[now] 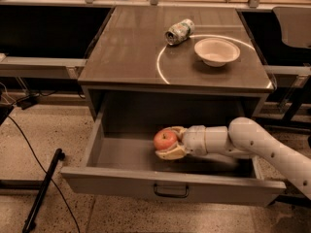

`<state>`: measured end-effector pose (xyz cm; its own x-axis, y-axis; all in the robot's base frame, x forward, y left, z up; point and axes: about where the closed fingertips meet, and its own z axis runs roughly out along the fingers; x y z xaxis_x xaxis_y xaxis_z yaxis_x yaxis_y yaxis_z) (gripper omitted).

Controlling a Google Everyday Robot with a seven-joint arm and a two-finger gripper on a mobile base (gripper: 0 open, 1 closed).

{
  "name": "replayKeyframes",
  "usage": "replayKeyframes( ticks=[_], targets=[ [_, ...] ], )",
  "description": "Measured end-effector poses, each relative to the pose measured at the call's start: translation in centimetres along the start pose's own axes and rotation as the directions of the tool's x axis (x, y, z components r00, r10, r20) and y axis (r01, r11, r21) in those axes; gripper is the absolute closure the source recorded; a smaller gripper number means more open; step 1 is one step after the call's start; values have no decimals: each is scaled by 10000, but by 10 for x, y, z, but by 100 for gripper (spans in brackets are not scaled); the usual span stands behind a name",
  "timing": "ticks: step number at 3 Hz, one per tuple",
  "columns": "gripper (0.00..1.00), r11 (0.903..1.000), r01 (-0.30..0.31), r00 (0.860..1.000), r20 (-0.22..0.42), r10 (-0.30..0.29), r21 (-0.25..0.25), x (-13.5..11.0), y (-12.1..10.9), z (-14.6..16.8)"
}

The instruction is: Place apple into top drawer

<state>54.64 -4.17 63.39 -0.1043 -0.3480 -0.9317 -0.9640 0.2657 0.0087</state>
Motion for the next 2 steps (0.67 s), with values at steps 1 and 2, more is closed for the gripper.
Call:
replayKeyframes(
  ticks=[1, 2],
  targets=[
    [100, 9994, 283, 9994, 207, -278, -217, -2, -3, 14],
    [82, 9979, 627, 9967, 536, -617, -174, -6, -4, 21]
  ],
)
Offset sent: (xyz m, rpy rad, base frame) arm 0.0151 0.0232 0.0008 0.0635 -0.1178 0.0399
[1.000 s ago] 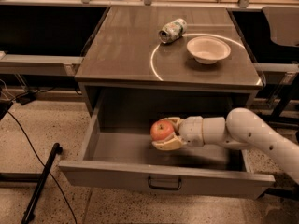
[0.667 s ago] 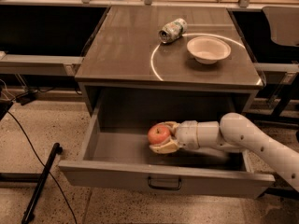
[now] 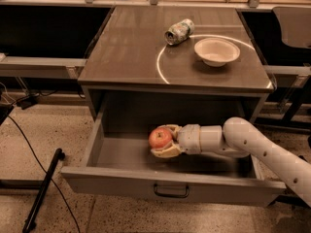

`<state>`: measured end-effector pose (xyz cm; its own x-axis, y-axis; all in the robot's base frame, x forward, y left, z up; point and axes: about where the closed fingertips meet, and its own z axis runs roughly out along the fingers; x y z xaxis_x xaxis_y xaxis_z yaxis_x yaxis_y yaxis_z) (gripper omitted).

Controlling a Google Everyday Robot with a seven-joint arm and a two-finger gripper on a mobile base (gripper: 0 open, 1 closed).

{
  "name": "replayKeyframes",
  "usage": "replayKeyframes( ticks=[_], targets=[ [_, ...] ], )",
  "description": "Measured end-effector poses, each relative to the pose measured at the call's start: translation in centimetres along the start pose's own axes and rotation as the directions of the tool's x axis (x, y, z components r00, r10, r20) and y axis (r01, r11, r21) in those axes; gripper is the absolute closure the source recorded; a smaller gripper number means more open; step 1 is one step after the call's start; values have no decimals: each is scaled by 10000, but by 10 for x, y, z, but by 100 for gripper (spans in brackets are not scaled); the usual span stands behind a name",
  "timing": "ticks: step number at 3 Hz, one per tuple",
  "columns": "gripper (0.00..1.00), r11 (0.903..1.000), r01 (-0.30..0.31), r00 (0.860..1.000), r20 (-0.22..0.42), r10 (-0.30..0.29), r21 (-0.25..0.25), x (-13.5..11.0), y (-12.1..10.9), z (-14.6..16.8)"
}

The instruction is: Place apple into top drawer

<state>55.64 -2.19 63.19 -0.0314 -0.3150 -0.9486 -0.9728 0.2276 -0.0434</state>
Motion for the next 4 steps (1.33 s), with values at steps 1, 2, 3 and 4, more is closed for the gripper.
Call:
replayKeyframes(
  ticks=[1, 2, 3, 4],
  targets=[
    [59, 10000, 42, 10000, 27, -42, -9, 0, 0, 1],
    [36, 10000, 42, 10000, 27, -42, -9, 0, 0, 1],
    [12, 10000, 42, 10000, 27, -42, -10, 0, 0, 1],
    [0, 10000, 43, 10000, 26, -42, -14, -1, 0, 1]
  ],
)
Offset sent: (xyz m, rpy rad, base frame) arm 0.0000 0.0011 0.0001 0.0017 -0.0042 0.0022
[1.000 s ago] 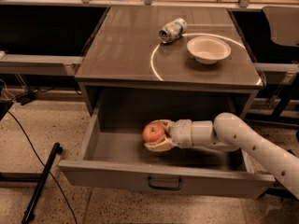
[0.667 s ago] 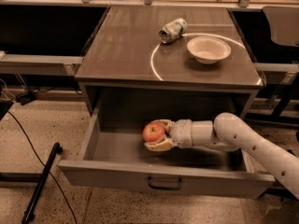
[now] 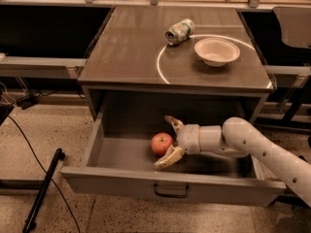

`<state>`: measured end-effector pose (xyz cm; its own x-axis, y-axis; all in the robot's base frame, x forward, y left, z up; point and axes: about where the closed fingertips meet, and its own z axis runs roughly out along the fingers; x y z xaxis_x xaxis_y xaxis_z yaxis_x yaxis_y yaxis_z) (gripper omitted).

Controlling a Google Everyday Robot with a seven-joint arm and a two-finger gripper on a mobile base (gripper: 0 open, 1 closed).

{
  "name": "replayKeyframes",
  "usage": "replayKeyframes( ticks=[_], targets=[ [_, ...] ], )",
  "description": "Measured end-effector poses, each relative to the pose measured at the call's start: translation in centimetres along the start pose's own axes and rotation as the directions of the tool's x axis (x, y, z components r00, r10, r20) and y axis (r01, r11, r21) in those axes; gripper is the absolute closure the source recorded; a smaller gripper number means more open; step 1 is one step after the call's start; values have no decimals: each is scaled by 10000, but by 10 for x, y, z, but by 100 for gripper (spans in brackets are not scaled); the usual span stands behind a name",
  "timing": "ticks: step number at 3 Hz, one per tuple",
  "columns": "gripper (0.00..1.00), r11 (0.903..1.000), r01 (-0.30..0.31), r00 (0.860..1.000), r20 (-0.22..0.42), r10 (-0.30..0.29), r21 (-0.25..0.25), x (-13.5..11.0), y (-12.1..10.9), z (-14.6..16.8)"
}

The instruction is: Place apple into top drawer

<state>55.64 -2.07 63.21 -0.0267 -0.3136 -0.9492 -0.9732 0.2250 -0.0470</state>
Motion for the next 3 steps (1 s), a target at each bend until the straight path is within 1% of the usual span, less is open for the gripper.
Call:
replayKeyframes(
  ticks=[1, 2, 3],
  targets=[
    [0, 9999, 10, 10000, -47, -10, -115, -2, 2, 1],
    [0, 9993, 366, 9993, 15, -367, 77, -18, 8, -25],
    [0, 9971, 685, 9948, 732, -709, 342, -37, 20, -70]
  ],
)
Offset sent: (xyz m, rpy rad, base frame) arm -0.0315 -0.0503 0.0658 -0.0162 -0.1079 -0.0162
